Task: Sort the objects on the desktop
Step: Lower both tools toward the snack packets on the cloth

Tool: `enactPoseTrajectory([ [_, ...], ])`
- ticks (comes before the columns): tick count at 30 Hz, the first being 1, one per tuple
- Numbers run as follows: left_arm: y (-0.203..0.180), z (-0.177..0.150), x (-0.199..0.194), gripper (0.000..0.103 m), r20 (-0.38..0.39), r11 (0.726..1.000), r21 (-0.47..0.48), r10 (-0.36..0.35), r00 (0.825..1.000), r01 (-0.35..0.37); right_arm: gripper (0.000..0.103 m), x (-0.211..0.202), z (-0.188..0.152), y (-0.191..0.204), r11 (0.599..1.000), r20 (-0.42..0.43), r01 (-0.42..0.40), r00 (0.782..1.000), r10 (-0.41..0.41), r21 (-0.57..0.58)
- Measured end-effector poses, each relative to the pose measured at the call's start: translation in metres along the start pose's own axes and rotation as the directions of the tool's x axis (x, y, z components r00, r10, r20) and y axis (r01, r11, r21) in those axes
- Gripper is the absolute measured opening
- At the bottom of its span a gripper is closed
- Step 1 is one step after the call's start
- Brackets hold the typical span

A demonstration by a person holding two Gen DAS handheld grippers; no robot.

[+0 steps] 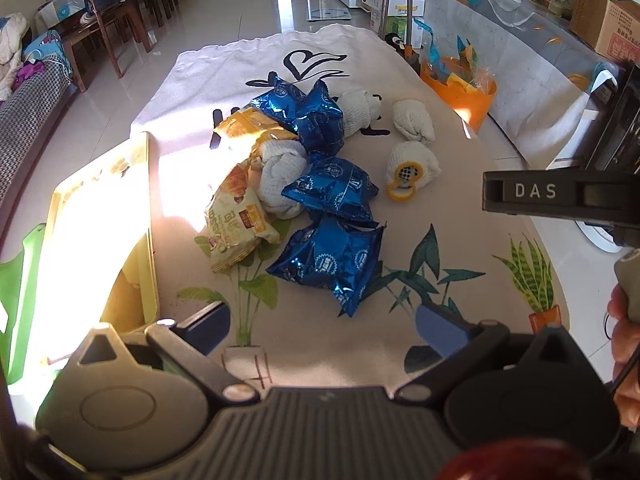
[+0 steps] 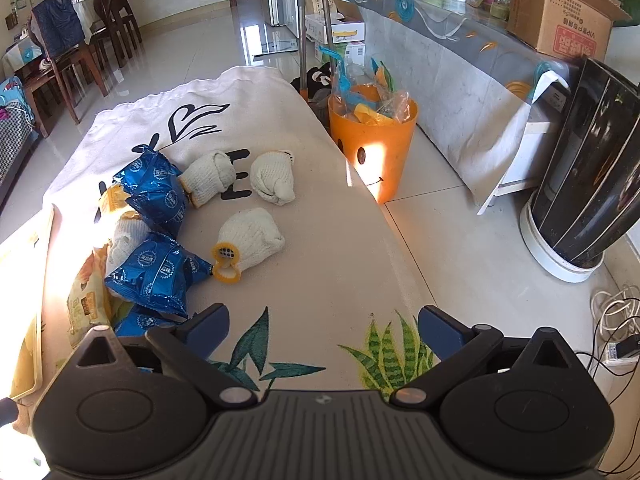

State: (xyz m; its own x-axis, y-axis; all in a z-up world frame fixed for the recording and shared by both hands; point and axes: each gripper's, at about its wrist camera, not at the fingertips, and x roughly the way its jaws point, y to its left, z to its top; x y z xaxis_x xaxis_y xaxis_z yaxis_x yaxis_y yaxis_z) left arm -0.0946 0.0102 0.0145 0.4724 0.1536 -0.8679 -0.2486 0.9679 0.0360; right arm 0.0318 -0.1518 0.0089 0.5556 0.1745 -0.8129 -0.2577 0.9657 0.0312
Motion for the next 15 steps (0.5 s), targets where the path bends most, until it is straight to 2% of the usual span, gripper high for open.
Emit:
enactPoseTrajectory([
  [7, 0.026, 0.016, 0.017, 0.102, -0.005, 1.0, -0.021, -0.009, 1.0, 0.009, 0.098, 0.002, -0.003, 0.005, 1.0, -0.002, 0.0, 1.0, 0.0, -0.009],
  [15, 0.069, 0.042, 0.034, 0.102, 0.02, 0.997, -0.009, 0.075, 0.997, -0.075, 0.096, 0.004, -0.007, 0.025, 0.997, -0.024, -0.058, 0.998, 0.056, -0.057],
])
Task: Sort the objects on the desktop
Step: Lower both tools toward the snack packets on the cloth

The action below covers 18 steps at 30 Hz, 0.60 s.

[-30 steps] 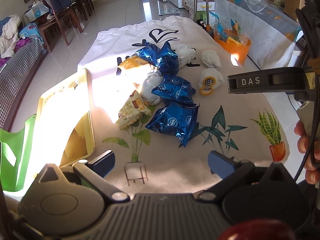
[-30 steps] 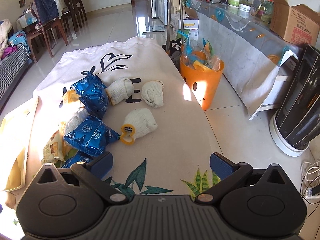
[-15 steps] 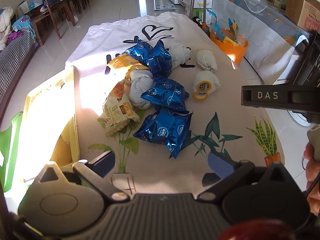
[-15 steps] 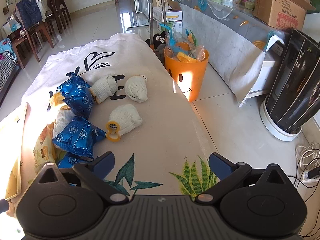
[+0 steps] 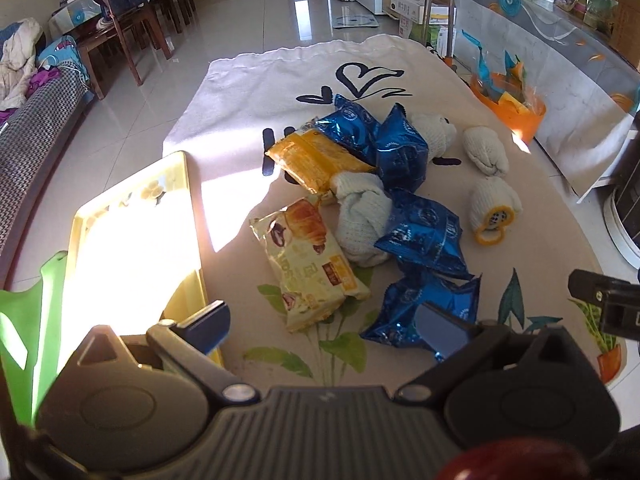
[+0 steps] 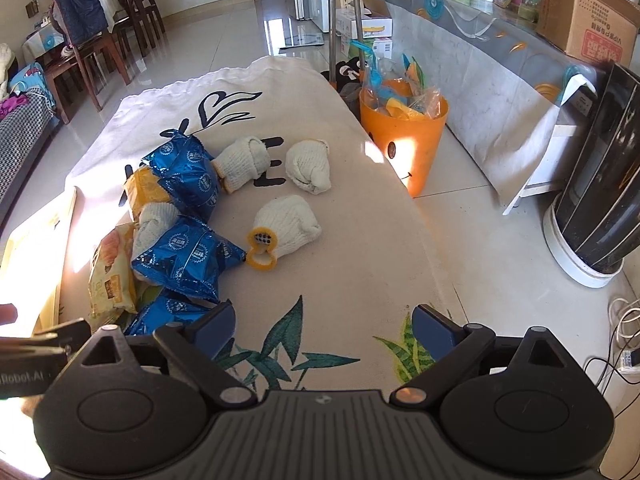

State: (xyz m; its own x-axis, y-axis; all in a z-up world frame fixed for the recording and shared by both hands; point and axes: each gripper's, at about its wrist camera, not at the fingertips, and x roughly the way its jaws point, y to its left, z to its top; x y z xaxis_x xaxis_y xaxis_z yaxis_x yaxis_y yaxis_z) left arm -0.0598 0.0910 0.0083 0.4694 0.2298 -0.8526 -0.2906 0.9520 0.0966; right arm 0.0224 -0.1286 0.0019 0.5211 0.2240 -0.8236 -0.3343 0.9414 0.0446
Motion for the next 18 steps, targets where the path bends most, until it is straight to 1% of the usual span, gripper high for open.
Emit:
enactPoseTrajectory([
  [3, 0.011, 0.002, 0.006, 0.102, 0.01, 0.999, -0.031, 0.013, 1.0, -0.013, 0.096, 0.002, 0.0, 0.006, 1.0, -0.001, -0.011, 1.0, 0.011, -0.013],
  [6, 0.017, -0.001, 0.012, 0.102, 0.003, 0.997, -0.076, 0.009, 1.0, -0.008, 0.096, 0.003, -0.001, 0.01, 0.999, -0.001, -0.007, 1.0, 0.007, -0.036],
  [12, 0.012, -0.005, 0.018, 0.102, -0.009, 0.997, -0.074, 0.005, 1.0, -0.006, 0.096, 0.007, -0.003, 0.011, 0.999, -0.015, 0.003, 1.0, -0.003, -0.044],
  [15, 0.014, -0.005, 0.016, 0.102, 0.001, 0.995, -0.103, 0.0, 1.0, 0.0, 0.096, 0.008, -0.004, 0.014, 0.999, -0.016, -0.006, 1.0, 0.005, -0.054],
  [18, 0.015, -0.003, 0.015, 0.102, 0.007, 0.99, -0.139, -0.016, 1.0, 0.017, 0.096, 0.012, -0.006, 0.017, 0.998, -0.019, 0.005, 1.0, -0.007, -0.064],
])
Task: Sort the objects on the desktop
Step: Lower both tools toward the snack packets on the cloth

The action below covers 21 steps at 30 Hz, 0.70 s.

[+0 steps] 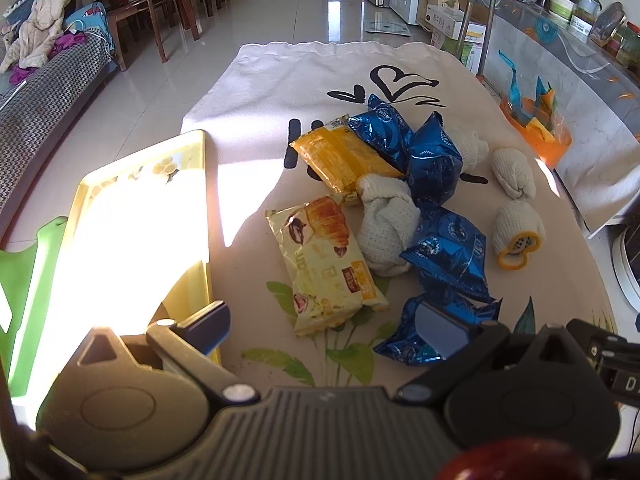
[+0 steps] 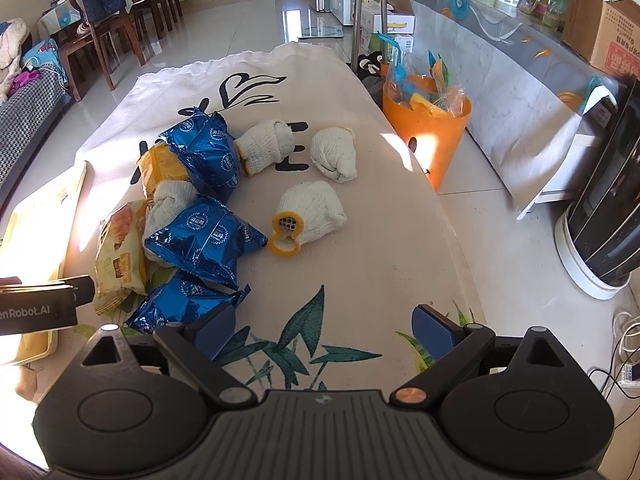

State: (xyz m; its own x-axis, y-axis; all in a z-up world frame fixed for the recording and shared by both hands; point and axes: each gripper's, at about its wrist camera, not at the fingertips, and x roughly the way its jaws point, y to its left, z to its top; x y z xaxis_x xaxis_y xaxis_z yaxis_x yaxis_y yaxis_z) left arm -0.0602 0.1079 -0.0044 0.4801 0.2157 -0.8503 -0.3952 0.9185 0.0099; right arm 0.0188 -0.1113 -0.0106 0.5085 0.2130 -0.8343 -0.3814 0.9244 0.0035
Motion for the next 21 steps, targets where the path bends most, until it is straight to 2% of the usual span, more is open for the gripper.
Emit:
enactPoseTrajectory([
  [3, -0.001, 0.003, 0.0, 0.102, 0.01, 1.0, -0.016, -0.013, 1.0, 0.013, 0.096, 0.004, 0.0, 0.0, 1.0, -0.013, 0.016, 1.0, -0.016, 0.005],
  [9, -0.01, 0.0, 0.005, 0.102, 0.015, 0.999, -0.003, 0.042, 0.999, -0.042, 0.096, 0.008, 0.0, -0.005, 0.999, -0.018, 0.016, 1.0, -0.015, 0.042],
  [13, -0.016, 0.002, -0.002, 0.102, 0.029, 0.999, -0.049, -0.013, 1.0, 0.014, 0.096, 0.011, -0.002, -0.009, 0.997, -0.025, 0.031, 0.999, -0.03, 0.073],
  [17, -0.021, 0.003, -0.001, 0.102, 0.018, 1.0, -0.002, -0.024, 1.0, 0.024, 0.096, 0.013, -0.005, -0.013, 0.996, -0.055, 0.039, 0.998, -0.034, 0.077],
  [21, -0.008, 0.01, 0.001, 0.102, -0.009, 0.999, -0.016, -0.049, 0.999, 0.049, 0.096, 0.011, -0.005, -0.011, 0.997, -0.062, 0.002, 0.998, 0.002, 0.077],
])
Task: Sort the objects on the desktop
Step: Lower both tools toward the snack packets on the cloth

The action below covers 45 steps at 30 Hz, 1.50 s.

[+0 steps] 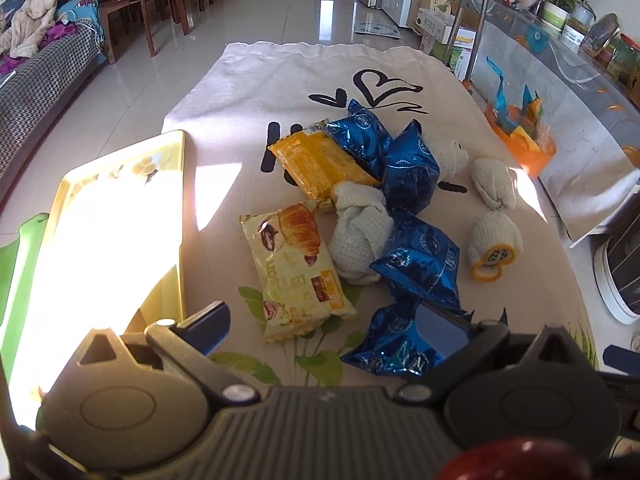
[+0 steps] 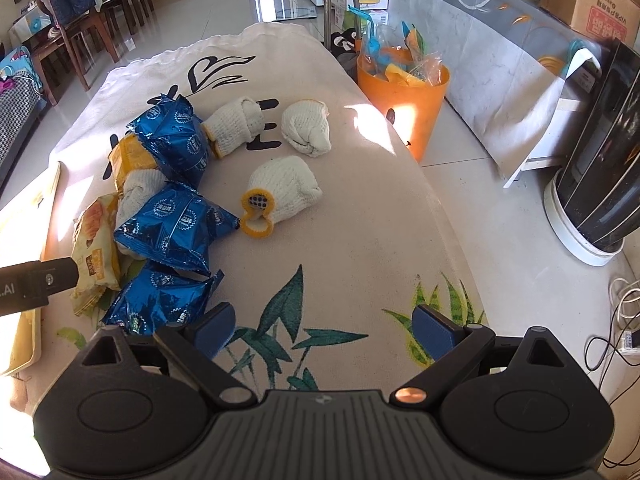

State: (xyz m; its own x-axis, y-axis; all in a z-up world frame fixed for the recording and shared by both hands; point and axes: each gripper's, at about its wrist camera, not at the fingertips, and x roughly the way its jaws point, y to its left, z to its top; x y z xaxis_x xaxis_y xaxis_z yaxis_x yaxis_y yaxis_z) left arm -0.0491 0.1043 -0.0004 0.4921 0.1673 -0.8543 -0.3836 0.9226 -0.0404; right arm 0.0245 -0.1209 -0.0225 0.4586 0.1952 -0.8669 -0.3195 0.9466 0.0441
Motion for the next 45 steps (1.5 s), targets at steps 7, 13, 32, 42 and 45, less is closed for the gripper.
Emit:
enactPoseTrajectory([
  [7, 0.007, 0.018, 0.007, 0.102, -0.048, 0.999, 0.047, 0.017, 0.999, -0.014, 0.096, -0.001, -0.005, 0.021, 0.995, -0.027, -0.08, 0.997, 0.079, -0.06],
  [13, 0.01, 0.034, 0.02, 0.102, -0.046, 0.997, 0.074, 0.042, 0.998, -0.038, 0.096, 0.005, 0.003, 0.027, 0.989, -0.086, -0.136, 0.988, 0.131, -0.06],
  [32, 0.026, 0.06, 0.047, 0.102, -0.063, 0.993, 0.118, -0.023, 0.998, 0.031, 0.096, 0.035, 0.005, 0.06, 0.972, -0.128, -0.229, 0.967, 0.22, -0.054],
  [42, 0.038, 0.053, 0.073, 0.102, -0.157, 0.999, 0.048, 0.014, 0.988, -0.007, 0.096, 0.06, -0.002, 0.08, 0.99, -0.145, -0.134, 0.981, 0.126, -0.047],
  [45, 0.033, 0.05, 0.081, 0.102, -0.177, 0.999, 0.051, 0.007, 0.984, 0.003, 0.096, 0.065, -0.001, 0.071, 0.993, -0.143, -0.117, 0.983, 0.118, 0.017],
])
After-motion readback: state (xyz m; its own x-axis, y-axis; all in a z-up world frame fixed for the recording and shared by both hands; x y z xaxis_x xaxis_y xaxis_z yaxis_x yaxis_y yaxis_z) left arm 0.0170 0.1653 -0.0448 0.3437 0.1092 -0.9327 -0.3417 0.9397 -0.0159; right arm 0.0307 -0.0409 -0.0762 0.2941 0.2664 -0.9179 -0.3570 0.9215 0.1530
